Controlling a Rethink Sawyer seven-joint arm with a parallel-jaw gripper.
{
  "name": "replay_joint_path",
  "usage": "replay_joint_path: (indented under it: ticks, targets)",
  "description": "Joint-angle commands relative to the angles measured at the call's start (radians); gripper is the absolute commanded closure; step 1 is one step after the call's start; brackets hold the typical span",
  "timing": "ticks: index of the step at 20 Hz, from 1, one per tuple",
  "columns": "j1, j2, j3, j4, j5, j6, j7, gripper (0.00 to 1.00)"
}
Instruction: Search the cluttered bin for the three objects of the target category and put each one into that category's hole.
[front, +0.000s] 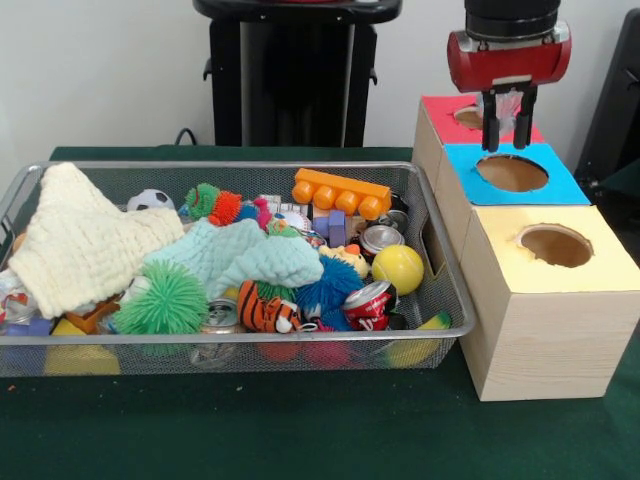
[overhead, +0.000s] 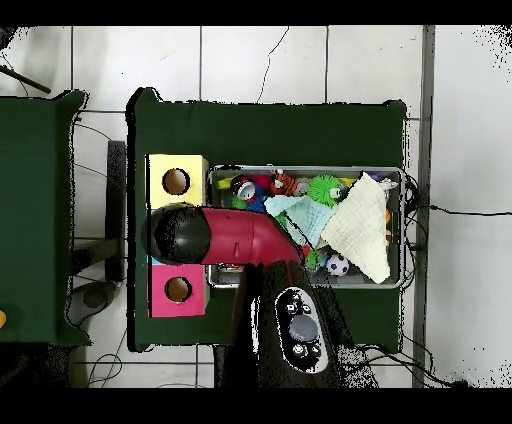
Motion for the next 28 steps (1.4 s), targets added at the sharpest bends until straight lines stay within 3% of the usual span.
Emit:
replay_joint_path:
  ticks: [1, 12, 20, 28]
  targets:
    - [0.034, 0.090, -0.085, -0.003, -0.048, -0.115, 0.231, 1.00]
    - [0.122, 0.152, -0.169, -0.032, -0.001, -0.176, 0.232, 1.00]
    - [0.183, 0.182, -0.223, -0.094, 0.024, -0.133, 0.240, 1.00]
    - [0.234, 0.161, -0.270, -0.121, 0.046, -0.058, 0.251, 1.00]
